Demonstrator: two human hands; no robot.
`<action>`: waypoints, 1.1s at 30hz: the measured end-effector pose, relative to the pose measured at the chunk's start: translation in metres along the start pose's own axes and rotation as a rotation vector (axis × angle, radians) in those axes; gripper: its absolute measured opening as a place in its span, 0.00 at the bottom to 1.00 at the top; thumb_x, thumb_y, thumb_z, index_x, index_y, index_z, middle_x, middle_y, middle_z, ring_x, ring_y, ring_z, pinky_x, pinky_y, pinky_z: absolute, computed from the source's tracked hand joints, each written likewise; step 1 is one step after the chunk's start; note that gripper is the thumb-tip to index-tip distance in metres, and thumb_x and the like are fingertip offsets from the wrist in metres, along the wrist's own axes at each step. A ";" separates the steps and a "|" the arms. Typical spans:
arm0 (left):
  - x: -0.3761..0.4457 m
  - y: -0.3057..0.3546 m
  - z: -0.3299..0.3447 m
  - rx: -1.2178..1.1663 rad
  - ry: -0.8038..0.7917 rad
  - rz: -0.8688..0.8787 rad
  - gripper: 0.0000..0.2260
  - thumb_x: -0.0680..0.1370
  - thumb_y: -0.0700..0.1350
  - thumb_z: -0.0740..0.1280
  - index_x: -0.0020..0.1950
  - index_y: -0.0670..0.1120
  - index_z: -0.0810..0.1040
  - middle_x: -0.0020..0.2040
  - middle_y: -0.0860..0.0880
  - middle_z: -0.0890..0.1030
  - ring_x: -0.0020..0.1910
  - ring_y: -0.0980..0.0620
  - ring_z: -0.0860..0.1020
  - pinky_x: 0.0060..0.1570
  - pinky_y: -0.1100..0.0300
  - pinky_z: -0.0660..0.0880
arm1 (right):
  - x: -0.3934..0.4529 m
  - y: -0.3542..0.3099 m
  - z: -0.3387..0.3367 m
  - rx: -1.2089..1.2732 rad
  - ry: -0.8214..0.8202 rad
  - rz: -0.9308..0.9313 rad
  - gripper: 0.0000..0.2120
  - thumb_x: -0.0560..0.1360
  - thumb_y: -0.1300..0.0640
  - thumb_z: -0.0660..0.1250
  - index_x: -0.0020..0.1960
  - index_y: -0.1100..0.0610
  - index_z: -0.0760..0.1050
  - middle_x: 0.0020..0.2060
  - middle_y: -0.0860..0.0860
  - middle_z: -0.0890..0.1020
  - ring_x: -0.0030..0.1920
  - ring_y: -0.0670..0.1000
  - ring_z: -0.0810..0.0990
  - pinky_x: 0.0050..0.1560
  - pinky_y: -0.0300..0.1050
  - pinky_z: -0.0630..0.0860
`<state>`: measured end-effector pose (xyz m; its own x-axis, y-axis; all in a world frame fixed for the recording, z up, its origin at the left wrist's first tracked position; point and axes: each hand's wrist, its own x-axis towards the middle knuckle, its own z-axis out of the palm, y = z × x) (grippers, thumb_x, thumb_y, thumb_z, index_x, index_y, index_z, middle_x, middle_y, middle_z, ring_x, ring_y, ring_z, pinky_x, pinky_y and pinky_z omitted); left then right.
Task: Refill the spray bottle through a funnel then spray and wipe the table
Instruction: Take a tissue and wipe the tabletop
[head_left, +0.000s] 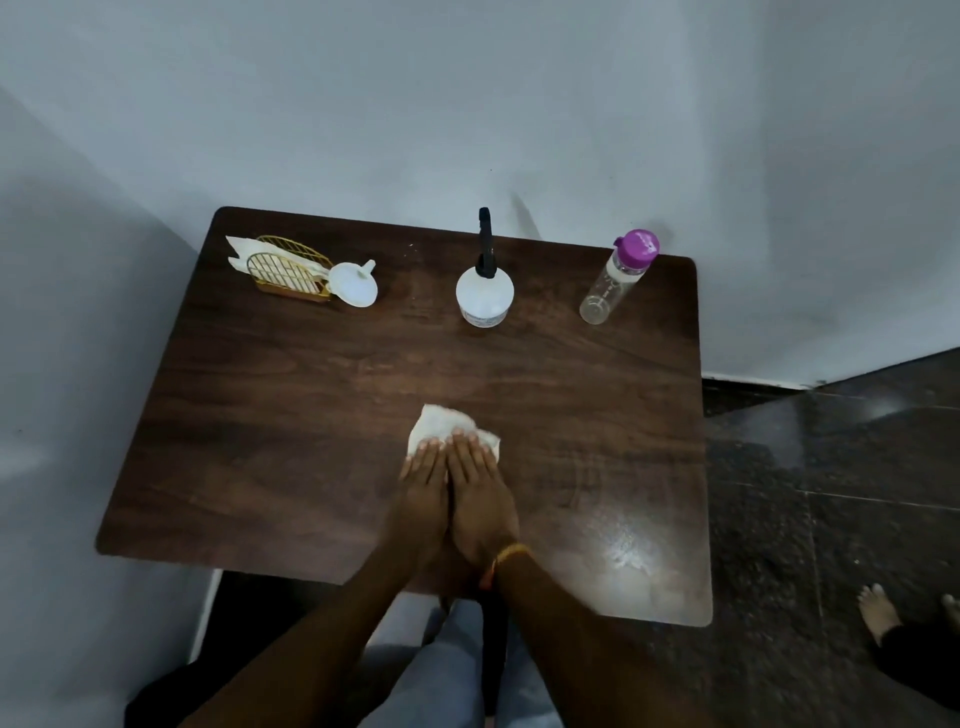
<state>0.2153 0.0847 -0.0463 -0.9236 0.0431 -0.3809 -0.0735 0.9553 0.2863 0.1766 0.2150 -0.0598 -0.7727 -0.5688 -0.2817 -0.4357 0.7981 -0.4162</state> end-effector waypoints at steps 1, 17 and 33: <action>-0.022 0.001 0.007 -0.028 -0.001 0.013 0.30 0.81 0.52 0.54 0.78 0.35 0.67 0.79 0.35 0.68 0.78 0.38 0.68 0.77 0.46 0.57 | -0.020 -0.005 0.009 0.011 0.010 -0.005 0.33 0.85 0.49 0.55 0.86 0.59 0.51 0.85 0.56 0.48 0.86 0.56 0.47 0.86 0.51 0.38; -0.016 0.034 0.035 0.040 -0.004 0.012 0.32 0.80 0.52 0.55 0.81 0.38 0.63 0.80 0.41 0.67 0.78 0.45 0.66 0.81 0.51 0.46 | -0.047 0.008 0.009 -0.043 0.071 0.169 0.38 0.83 0.48 0.62 0.85 0.60 0.49 0.85 0.59 0.55 0.85 0.59 0.55 0.84 0.56 0.50; -0.024 0.090 0.038 -0.020 -0.013 0.148 0.28 0.84 0.47 0.46 0.83 0.37 0.55 0.83 0.42 0.50 0.84 0.46 0.58 0.84 0.51 0.51 | -0.093 0.052 -0.006 -0.029 0.063 0.260 0.31 0.84 0.52 0.55 0.84 0.63 0.58 0.85 0.59 0.55 0.85 0.58 0.55 0.85 0.50 0.41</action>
<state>0.2450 0.1810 -0.0453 -0.9198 0.1874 -0.3448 0.0560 0.9323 0.3574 0.2231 0.3104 -0.0498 -0.8870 -0.3311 -0.3218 -0.2309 0.9216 -0.3121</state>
